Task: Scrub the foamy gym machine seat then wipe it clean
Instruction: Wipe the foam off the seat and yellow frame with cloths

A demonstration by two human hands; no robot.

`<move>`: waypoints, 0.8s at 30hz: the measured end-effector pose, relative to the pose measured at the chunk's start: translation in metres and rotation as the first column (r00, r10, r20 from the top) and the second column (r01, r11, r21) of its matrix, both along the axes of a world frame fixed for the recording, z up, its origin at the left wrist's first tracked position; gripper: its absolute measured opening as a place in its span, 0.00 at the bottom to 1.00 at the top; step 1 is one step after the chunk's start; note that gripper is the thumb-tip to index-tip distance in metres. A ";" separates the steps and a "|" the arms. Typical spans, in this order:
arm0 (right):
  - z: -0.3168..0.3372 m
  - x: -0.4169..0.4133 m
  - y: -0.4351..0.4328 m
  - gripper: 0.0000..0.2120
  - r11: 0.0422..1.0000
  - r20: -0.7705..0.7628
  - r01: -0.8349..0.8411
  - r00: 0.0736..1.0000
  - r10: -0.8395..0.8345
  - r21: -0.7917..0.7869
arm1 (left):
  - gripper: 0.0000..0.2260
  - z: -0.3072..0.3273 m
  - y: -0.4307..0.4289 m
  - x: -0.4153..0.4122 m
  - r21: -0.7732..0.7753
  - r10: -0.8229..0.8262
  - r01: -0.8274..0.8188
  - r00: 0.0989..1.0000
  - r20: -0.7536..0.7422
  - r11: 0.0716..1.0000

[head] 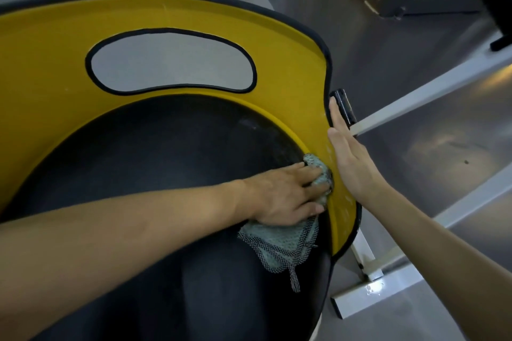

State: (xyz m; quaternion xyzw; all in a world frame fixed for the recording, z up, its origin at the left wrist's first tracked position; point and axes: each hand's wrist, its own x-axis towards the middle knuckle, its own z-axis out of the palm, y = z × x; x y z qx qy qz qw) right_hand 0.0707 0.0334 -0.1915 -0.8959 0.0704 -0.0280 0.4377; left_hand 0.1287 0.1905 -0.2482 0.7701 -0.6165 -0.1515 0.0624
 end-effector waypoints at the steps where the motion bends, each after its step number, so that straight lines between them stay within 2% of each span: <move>1: 0.000 0.000 0.000 0.25 1.000 0.000 -0.003 1.000 0.003 0.005 | 0.28 -0.002 0.003 -0.005 0.004 -0.011 0.011 1.000 0.002 1.000; 3: 0.001 0.000 0.000 0.24 1.000 0.001 -0.001 1.000 0.000 0.012 | 0.30 -0.009 0.005 -0.008 -0.018 0.009 -0.009 1.000 0.015 1.000; 5: 0.000 0.001 -0.001 0.24 0.999 0.006 0.005 1.000 -0.005 0.037 | 0.31 -0.010 0.002 -0.010 -0.033 0.108 -0.108 0.994 -0.017 0.994; 8: -0.005 0.002 -0.004 0.24 0.999 0.008 0.010 1.000 -0.010 0.033 | 0.32 -0.007 -0.013 -0.010 -0.030 0.341 -0.350 0.925 -0.166 0.936; 10: -0.008 0.004 -0.005 0.26 0.998 0.005 0.004 1.000 -0.004 0.059 | 0.31 -0.006 -0.018 -0.007 -0.062 0.410 -0.439 0.873 -0.265 0.896; 13: -0.011 0.007 -0.007 0.29 0.991 0.018 0.018 1.000 -0.020 0.134 | 0.28 0.000 -0.018 -0.018 -0.135 0.382 -0.484 0.807 -0.450 0.864; 15: -0.013 0.006 -0.010 0.29 0.985 0.007 0.013 1.000 -0.015 0.170 | 0.28 0.002 -0.013 -0.038 -0.197 0.277 -0.409 0.835 -0.476 0.891; 17: -0.010 0.006 -0.011 0.28 0.978 -0.018 0.001 1.000 0.003 0.208 | 0.29 -0.002 -0.005 -0.051 -0.223 0.176 -0.274 0.909 -0.377 0.935; 20: -0.003 0.001 -0.011 0.22 0.984 -0.056 0.007 0.998 0.003 0.175 | 0.31 -0.010 0.002 -0.033 -0.170 0.070 -0.080 0.996 -0.061 0.982; 22: -0.002 -0.011 -0.012 0.21 0.995 -0.064 -0.002 0.998 0.009 0.103 | 0.33 -0.008 0.002 -0.005 -0.121 0.086 -0.075 0.992 0.090 0.990; 24: -0.004 -0.025 -0.014 0.21 0.992 -0.095 0.031 0.995 -0.020 0.119 | 0.33 -0.004 0.001 0.023 -0.092 0.179 -0.167 0.975 0.135 0.982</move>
